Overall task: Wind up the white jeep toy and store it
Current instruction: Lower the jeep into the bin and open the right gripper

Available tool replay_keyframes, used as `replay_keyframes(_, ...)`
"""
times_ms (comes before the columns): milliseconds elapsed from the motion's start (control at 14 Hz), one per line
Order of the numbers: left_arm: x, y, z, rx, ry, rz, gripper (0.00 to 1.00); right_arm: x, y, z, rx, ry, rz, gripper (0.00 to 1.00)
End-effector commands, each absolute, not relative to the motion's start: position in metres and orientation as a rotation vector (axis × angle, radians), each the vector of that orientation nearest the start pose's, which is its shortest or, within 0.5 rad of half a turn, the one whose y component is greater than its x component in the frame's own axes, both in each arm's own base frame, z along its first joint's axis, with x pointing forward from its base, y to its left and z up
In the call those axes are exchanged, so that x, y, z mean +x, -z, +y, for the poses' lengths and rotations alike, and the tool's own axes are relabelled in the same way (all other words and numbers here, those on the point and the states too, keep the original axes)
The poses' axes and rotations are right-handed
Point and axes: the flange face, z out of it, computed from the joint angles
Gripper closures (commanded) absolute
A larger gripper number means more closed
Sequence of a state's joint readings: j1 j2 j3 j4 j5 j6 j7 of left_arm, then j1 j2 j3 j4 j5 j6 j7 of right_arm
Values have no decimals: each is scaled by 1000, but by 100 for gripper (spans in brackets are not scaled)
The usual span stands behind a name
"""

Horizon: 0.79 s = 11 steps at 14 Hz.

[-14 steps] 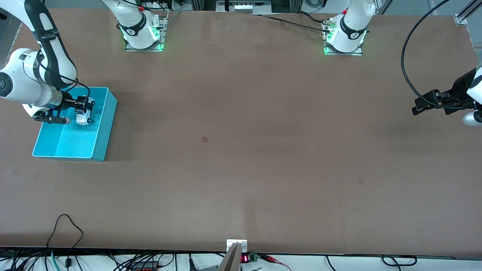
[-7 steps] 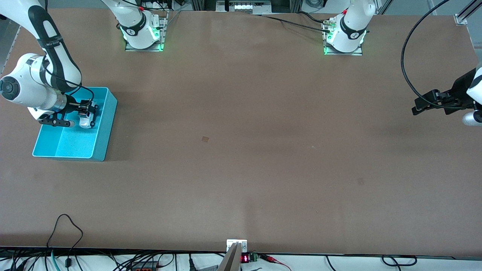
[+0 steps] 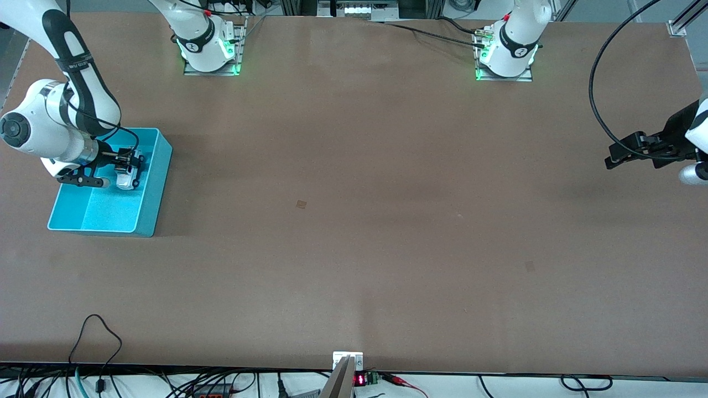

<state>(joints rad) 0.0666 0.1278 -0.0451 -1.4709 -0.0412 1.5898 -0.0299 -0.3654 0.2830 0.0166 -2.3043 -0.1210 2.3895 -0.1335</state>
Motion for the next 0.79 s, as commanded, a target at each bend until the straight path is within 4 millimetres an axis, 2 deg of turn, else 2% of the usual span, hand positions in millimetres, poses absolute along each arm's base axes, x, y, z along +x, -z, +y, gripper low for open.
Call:
replay_keyframes(0,592,-601,9,-3188,-19,-65,0,476,-209,-177,-3154,-317,187,29)
replay_keyframes(286,592,-601,9,-3188,-19,-65,0,478,-211,-178,-3156,-310,183,14)
replay_keyframes(358,592,-601,9,-3188,-22,-65,0,480,-215,-177,-3160,-299,181,5)
replay_keyframes(430,592,-601,9,-3188,-22,-65,0,483,-220,-179,-3165,-281,180,0)
replay_keyframes(716,593,-600,12,-3188,-19,-73,0,492,-255,-174,-3193,-196,163,0)
